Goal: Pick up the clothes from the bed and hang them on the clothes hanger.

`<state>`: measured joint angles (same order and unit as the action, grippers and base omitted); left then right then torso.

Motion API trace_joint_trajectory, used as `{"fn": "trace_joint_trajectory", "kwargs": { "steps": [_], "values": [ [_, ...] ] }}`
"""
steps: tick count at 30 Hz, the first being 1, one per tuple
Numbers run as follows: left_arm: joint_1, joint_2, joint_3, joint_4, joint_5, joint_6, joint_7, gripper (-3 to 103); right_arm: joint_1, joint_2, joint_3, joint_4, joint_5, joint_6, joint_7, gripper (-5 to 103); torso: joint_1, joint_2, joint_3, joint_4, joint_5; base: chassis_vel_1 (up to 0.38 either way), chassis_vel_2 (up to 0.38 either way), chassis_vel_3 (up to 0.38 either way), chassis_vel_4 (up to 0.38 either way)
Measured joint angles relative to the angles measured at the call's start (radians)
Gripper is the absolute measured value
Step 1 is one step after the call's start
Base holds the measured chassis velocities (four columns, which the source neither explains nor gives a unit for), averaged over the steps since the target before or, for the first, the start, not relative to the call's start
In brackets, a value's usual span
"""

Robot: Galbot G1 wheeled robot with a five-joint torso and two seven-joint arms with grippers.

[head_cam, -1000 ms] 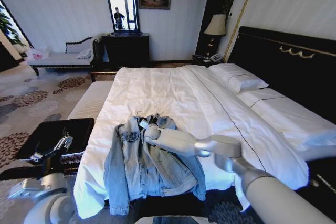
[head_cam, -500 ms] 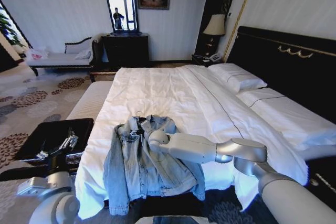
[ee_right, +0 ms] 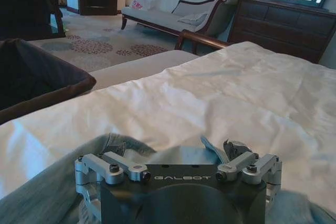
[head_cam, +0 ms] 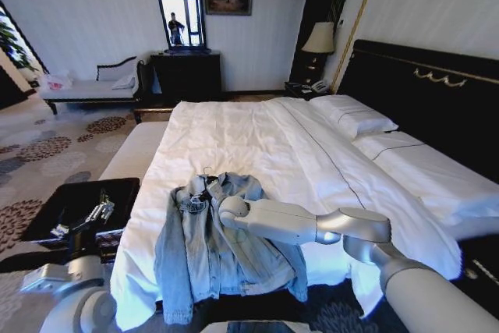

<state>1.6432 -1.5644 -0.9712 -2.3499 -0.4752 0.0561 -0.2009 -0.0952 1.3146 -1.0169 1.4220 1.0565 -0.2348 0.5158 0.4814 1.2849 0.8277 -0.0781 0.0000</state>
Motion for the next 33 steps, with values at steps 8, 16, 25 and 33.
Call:
{"fn": "trace_joint_trajectory", "kwargs": {
  "steps": [8,16,25,33],
  "values": [
    [-0.004,0.001,-0.002,0.007,-0.002,0.000,-0.001,100,-0.005,0.011,-0.004,-0.017,-0.027,0.004,0.006,100,0.001,0.000,0.000,0.0002,-0.0006,0.023,0.213,-0.025,-0.193],
    [-0.008,0.001,0.001,0.015,-0.002,-0.002,-0.001,100,-0.005,0.049,0.020,-0.097,-0.103,-0.102,0.052,100,-0.001,0.000,0.000,-0.0001,0.0001,0.032,0.011,-0.030,-0.028],
    [-0.013,0.000,0.005,0.015,-0.003,-0.002,-0.001,100,0.035,0.141,0.088,-0.259,-0.160,-0.374,-0.014,100,0.001,0.000,0.000,0.0004,-0.0001,-0.001,-0.017,-0.001,0.009],
    [-0.003,0.005,-0.027,0.021,-0.032,-0.016,0.000,100,0.055,0.197,0.034,-0.323,-0.231,-0.500,0.089,100,0.000,0.000,0.000,0.0002,-0.0001,0.000,0.000,0.000,0.000]
  ]
}}
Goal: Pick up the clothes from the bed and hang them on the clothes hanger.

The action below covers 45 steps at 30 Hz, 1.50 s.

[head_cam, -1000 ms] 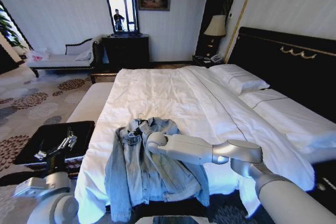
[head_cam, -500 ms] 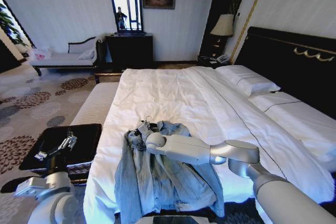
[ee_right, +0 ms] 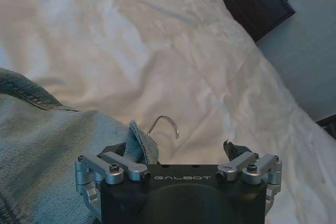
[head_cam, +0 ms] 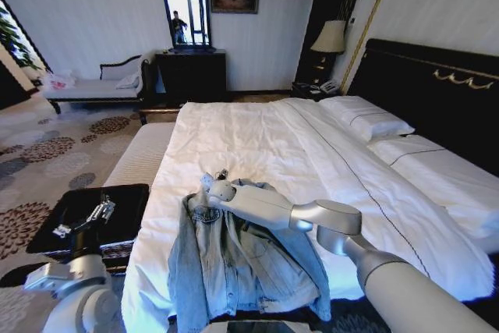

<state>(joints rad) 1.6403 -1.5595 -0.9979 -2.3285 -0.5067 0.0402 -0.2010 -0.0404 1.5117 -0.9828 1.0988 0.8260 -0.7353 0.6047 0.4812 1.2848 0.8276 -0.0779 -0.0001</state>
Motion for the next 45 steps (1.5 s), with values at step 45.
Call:
{"fn": "trace_joint_trajectory", "kwargs": {
  "steps": [45],
  "values": [
    [-0.014,0.012,-0.027,0.023,-0.013,0.005,0.001,100,-0.088,0.100,0.023,-0.412,-0.258,0.079,-0.132,100,0.000,0.000,0.000,0.0004,0.0001,0.000,0.000,0.000,0.000]
  ]
}}
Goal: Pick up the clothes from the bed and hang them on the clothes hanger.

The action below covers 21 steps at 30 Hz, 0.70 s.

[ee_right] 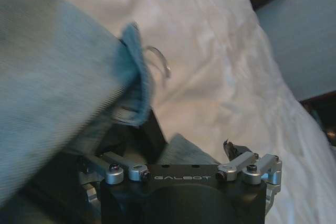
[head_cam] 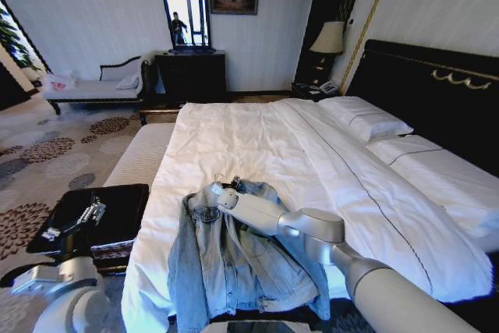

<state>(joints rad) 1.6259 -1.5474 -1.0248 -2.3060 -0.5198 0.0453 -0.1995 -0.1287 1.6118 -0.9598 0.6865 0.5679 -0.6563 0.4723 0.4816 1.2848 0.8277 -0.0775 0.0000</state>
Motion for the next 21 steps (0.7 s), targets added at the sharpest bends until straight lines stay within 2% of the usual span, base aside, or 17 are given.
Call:
{"fn": "trace_joint_trajectory", "kwargs": {
  "steps": [6,8,10,12,16,17,19,20,21],
  "values": [
    [-0.011,0.000,0.016,0.006,0.006,0.000,0.000,100,-0.003,0.000,0.019,-0.037,-0.042,-0.026,0.012,102,0.000,0.000,0.000,-0.0005,0.0000,0.000,0.000,0.000,0.000],
    [-0.013,0.000,0.019,0.007,0.007,0.000,0.000,100,-0.004,0.000,0.020,-0.040,-0.046,-0.027,0.010,99,0.000,0.000,0.000,-0.0005,0.0001,0.000,0.000,0.000,0.000],
    [-0.016,-0.001,0.025,0.009,0.011,0.001,0.000,100,-0.008,-0.001,0.028,-0.050,-0.067,-0.006,-0.009,89,0.000,0.000,0.000,-0.0005,0.0000,0.000,0.000,0.000,0.000],
    [-0.016,-0.001,0.026,0.009,0.012,0.001,0.000,100,-0.010,-0.001,0.030,-0.052,-0.073,0.005,-0.014,89,0.000,0.000,0.000,-0.0006,0.0000,0.000,0.000,0.000,0.000],
    [-0.019,-0.002,0.029,0.014,0.014,0.001,0.000,100,-0.015,-0.003,0.036,-0.058,-0.090,0.046,-0.031,67,0.000,0.000,0.000,-0.0005,0.0000,0.000,0.000,0.000,0.000],
    [-0.019,-0.002,0.029,0.014,0.014,0.001,0.000,100,-0.015,-0.003,0.036,-0.058,-0.090,0.046,-0.031,67,0.000,0.000,0.000,-0.0005,0.0000,0.000,0.000,0.000,0.000],
    [-0.020,-0.002,0.029,0.015,0.014,0.001,0.000,100,-0.017,-0.006,0.038,-0.058,-0.092,0.054,-0.031,56,0.000,0.000,0.000,-0.0004,0.0000,0.000,0.000,0.000,0.000],
    [-0.020,-0.002,0.029,0.015,0.014,0.001,0.000,100,-0.017,-0.010,0.039,-0.058,-0.094,0.057,-0.031,56,0.000,0.000,0.000,-0.0004,0.0000,0.000,0.000,0.000,0.000],
    [-0.021,-0.002,0.029,0.016,0.014,0.001,0.000,100,-0.017,-0.013,0.040,-0.057,-0.097,0.058,-0.030,51,0.000,0.000,0.000,-0.0003,0.0000,0.000,0.000,0.000,0.000]
  ]
}}
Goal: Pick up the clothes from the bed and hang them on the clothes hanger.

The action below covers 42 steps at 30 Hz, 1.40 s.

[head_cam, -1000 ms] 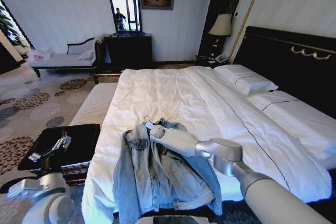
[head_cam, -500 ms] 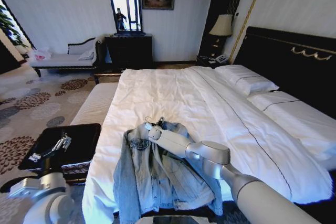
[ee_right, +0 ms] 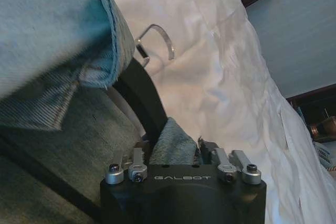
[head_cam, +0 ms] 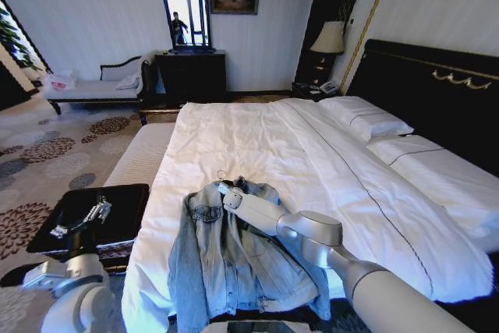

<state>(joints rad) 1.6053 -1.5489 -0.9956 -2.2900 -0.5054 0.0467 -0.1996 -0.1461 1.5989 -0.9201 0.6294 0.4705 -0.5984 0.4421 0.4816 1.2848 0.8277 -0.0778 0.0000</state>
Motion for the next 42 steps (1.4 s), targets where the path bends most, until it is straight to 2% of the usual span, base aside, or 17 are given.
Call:
{"fn": "trace_joint_trajectory", "kwargs": {
  "steps": [2,3,6,8,9,10,17,18,20,26,30,34,36,39,41,42],
  "values": [
    [0.000,0.000,0.001,0.001,0.000,0.000,0.000,100,-0.001,-0.009,0.000,0.001,-0.015,0.003,0.007,40,0.000,0.000,0.000,0.0000,0.0000,0.000,0.000,0.000,0.000],
    [0.000,0.000,0.001,0.001,0.000,0.000,0.000,100,-0.001,-0.009,0.000,0.001,-0.015,0.003,0.007,40,0.000,0.000,0.000,0.0000,0.0000,0.000,0.000,0.000,0.000],
    [0.000,-0.001,0.003,0.001,0.001,0.000,0.000,100,-0.003,-0.027,0.000,0.004,-0.064,0.009,0.035,30,0.000,0.000,0.000,-0.0001,0.0000,0.000,0.000,0.000,0.000],
    [0.000,-0.002,0.003,0.001,0.001,0.000,0.000,100,-0.004,-0.037,0.000,0.013,-0.078,0.011,0.047,30,0.000,0.000,0.000,-0.0003,0.0000,0.000,0.000,0.000,0.000],
    [0.000,-0.002,0.003,0.001,0.001,0.000,0.000,100,-0.004,-0.046,0.000,0.025,-0.085,0.011,0.058,24,0.000,0.000,0.000,-0.0003,0.0000,0.000,0.000,0.000,0.000],
    [0.000,-0.002,0.003,0.001,0.001,0.000,-0.001,100,-0.005,-0.064,0.001,0.056,-0.092,0.011,0.083,22,0.000,0.000,0.000,-0.0002,0.0000,0.000,0.000,0.000,0.000],
    [0.002,0.002,-0.001,0.001,0.000,0.000,-0.001,100,-0.004,-0.140,0.013,0.193,-0.130,0.023,0.163,22,0.000,0.000,0.000,-0.0003,0.0001,0.000,0.000,0.000,0.000],
    [0.003,0.004,-0.002,0.003,-0.001,0.000,-0.001,100,-0.004,-0.179,0.039,0.253,-0.234,0.080,0.205,22,0.000,0.000,0.000,-0.0003,0.0001,0.000,0.000,0.000,0.000],
    [0.004,0.006,0.005,0.006,-0.001,-0.001,-0.001,100,-0.004,-0.218,0.084,0.315,-0.343,0.133,0.241,22,0.000,0.000,0.000,-0.0002,0.0000,0.000,0.000,0.000,0.000],
    [0.005,0.008,0.030,0.006,0.000,0.002,-0.001,100,0.006,-0.273,0.154,0.430,-0.406,0.155,0.282,22,0.000,0.000,0.000,-0.0001,0.0001,0.000,0.000,0.000,0.000],
    [0.012,0.013,0.050,0.001,0.001,0.014,-0.002,100,0.033,-0.323,0.224,0.563,-0.484,0.179,0.309,22,0.000,0.000,0.000,0.0001,0.0001,0.000,0.000,0.000,0.000],
    [0.021,0.017,0.055,-0.005,-0.011,0.025,-0.006,100,0.058,-0.359,0.259,0.646,-0.504,0.185,0.334,22,0.000,0.000,0.000,0.0001,0.0001,0.000,0.000,0.000,0.000],
    [0.029,0.019,0.058,-0.018,-0.032,0.037,-0.016,100,0.076,-0.413,0.295,0.730,-0.506,0.187,0.349,22,0.000,0.000,0.000,0.0003,0.0000,0.000,0.000,0.000,0.000],
    [0.034,0.020,0.060,-0.032,-0.046,0.044,-0.021,100,0.078,-0.452,0.331,0.779,-0.505,0.189,0.354,22,0.000,0.000,0.000,0.0000,0.0001,0.000,0.000,0.000,0.000],
    [0.046,0.020,0.070,-0.059,-0.066,0.049,-0.026,100,0.071,-0.515,0.413,0.860,-0.493,0.206,0.361,22,0.000,0.000,0.000,-0.0006,0.0002,0.000,0.000,0.000,0.000],
    [0.046,0.020,0.070,-0.059,-0.066,0.049,-0.026,100,0.071,-0.515,0.413,0.860,-0.493,0.206,0.361,22,0.000,0.000,0.000,-0.0006,0.0002,0.000,0.000,0.000,0.000]
  ]
}}
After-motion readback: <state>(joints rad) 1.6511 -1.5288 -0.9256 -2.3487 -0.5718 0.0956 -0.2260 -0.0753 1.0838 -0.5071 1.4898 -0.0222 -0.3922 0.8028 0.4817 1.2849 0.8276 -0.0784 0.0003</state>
